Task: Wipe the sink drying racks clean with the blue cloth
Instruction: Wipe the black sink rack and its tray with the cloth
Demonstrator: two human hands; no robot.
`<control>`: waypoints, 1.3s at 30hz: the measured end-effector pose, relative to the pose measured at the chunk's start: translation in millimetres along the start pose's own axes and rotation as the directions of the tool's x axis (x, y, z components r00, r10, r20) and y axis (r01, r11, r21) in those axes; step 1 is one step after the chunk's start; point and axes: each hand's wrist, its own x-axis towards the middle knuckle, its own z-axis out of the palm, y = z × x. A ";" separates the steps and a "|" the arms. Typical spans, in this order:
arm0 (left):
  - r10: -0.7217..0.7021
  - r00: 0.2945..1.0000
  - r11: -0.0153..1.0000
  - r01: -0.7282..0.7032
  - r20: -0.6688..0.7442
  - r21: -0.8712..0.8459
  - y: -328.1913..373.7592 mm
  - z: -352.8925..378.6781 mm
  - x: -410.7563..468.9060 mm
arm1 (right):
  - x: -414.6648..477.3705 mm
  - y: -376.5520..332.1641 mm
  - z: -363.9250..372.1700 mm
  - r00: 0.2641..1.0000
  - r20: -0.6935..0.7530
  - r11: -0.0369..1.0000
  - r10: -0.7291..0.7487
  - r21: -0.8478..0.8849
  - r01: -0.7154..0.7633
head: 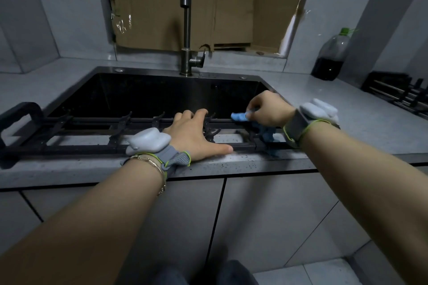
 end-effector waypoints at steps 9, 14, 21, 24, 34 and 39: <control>-0.007 1.000 1.000 0.007 -0.009 -0.004 0.1 0.8 0.6 | 0.6 -10.0 -13.1 0.999 -0.025 0.978 -0.025 0.206 0.029; -0.003 1.000 1.000 0.003 0.003 -0.004 -0.6 0.2 0.6 | 8.4 -25.7 4.7 0.984 0.155 0.958 -0.087 -0.257 0.125; -0.001 1.000 1.000 0.001 0.004 -0.004 -2.2 0.1 0.6 | 6.1 -23.4 -2.3 0.985 0.123 0.926 -0.125 -0.342 0.160; -0.001 1.000 1.000 0.001 0.001 -0.002 -1.7 1.2 0.5 | 4.0 -15.6 -11.2 0.971 0.177 0.914 -0.161 -0.344 0.214; 0.004 0.999 1.000 -0.004 -0.039 -0.015 -0.6 3.1 0.3 | -8.2 2.6 -31.9 0.996 -0.038 0.955 0.084 0.289 -0.070; 0.002 0.999 1.000 -0.003 -0.039 -0.014 0.3 2.7 -0.1 | -9.4 3.4 -15.8 0.990 0.136 0.991 -0.026 0.130 0.009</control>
